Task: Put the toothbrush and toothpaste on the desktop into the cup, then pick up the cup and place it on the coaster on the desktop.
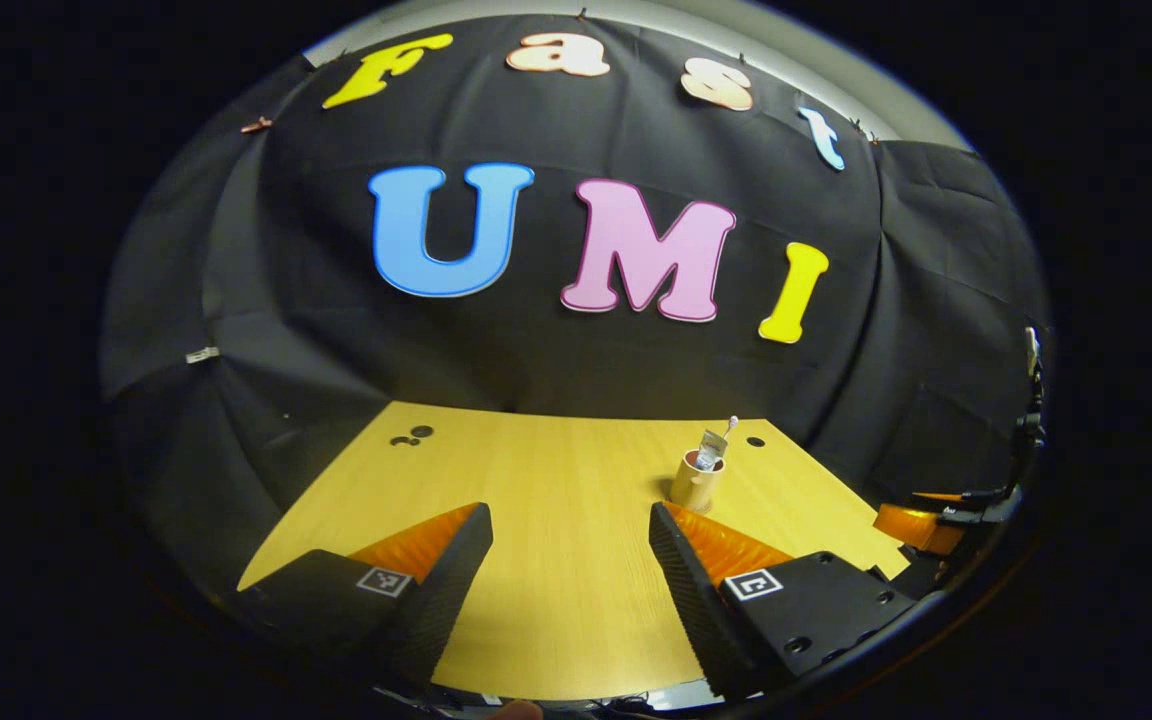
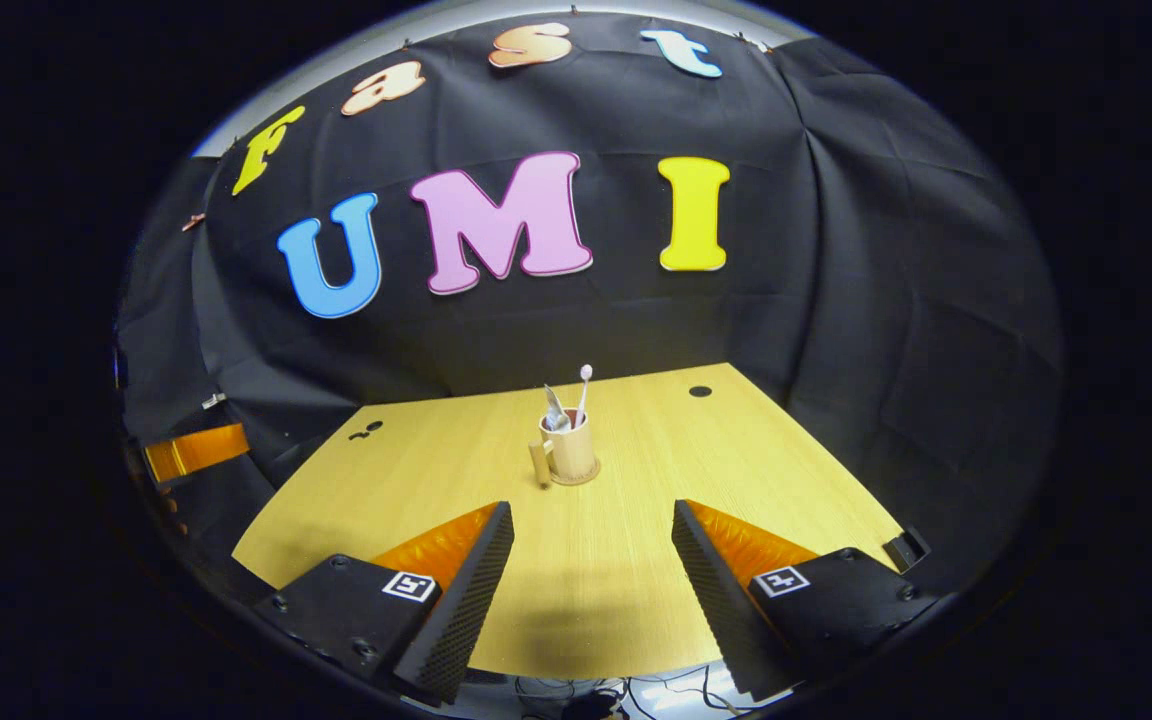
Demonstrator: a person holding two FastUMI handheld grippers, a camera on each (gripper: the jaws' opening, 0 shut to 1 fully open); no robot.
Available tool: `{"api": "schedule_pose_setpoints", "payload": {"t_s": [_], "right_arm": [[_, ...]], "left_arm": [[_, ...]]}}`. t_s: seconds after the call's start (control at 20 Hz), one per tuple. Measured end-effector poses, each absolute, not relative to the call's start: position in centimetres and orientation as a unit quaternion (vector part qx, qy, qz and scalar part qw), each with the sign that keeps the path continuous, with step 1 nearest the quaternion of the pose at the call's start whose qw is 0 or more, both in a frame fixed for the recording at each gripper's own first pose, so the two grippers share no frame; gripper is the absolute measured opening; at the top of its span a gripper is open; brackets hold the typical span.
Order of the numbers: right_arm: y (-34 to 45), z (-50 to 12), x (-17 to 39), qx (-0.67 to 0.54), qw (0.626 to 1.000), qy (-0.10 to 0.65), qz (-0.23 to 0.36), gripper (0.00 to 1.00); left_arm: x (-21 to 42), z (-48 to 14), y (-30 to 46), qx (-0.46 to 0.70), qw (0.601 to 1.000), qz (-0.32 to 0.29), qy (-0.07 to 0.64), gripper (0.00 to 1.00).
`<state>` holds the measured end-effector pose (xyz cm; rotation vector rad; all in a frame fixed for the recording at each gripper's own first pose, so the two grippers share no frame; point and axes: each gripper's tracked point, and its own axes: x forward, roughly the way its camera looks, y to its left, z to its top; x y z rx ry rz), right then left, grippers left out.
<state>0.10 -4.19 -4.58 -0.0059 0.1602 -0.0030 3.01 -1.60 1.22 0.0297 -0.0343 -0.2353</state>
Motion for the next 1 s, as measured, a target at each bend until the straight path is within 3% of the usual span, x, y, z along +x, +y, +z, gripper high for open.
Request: {"api": "schedule_pose_setpoints", "payload": {"t_s": [0.45,1.0], "right_arm": [[1.8,-5.2,-6.1,-0.005,0.997,0.064,0.034,0.98],[3.0,-5.2,-8.3,-0.009,0.996,0.062,0.057,0.98]], "left_arm": [[-5.1,-2.3,-2.7,0.046,0.978,-0.202,-0.029,0.98],[-8.0,-2.4,-2.0,0.031,0.978,-0.203,-0.038,0.98]]}}
